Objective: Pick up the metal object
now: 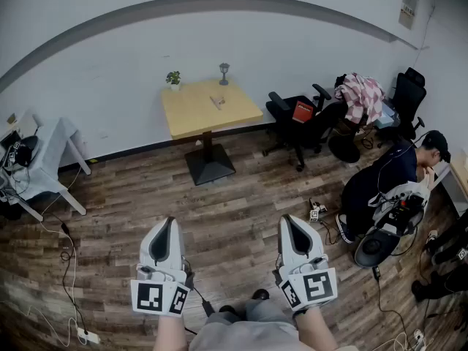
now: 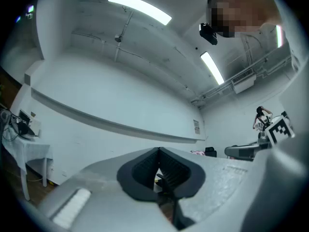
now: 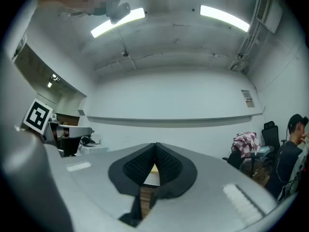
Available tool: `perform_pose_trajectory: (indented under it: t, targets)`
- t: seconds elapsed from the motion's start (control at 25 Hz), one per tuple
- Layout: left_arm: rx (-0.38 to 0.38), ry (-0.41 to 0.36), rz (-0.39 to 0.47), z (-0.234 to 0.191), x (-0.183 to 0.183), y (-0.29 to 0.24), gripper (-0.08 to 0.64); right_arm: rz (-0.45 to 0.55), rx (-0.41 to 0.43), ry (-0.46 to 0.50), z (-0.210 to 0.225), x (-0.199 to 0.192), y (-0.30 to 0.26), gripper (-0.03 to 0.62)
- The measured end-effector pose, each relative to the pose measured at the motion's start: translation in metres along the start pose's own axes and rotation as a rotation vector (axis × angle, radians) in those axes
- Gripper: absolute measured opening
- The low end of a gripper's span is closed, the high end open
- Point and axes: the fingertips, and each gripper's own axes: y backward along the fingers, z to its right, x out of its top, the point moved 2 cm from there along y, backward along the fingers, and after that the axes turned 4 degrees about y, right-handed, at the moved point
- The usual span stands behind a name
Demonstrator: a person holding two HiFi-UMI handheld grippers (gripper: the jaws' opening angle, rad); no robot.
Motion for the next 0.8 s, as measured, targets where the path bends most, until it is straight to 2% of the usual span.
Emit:
perform_pose_trajectory:
  t: [0.4,0.68,0.8]
  targets:
    - [-0.019,0.005,0.0,-0.004,0.003,0.008,0.003,0.003,-0.018,0.007,-0.011,0.002,0.002,0.002]
    - [-0.034,-0.013,0.025,-0.01,0.014,0.009,0.003,0.053,-0.045,-0.016,-0.011,0.011,0.0,0.002]
    - [-0.033,-0.004,0.032,-0.013,0.012,0.01,0.003,0.048,-0.04,0.003,-0.013,0.011,0.001,0.002]
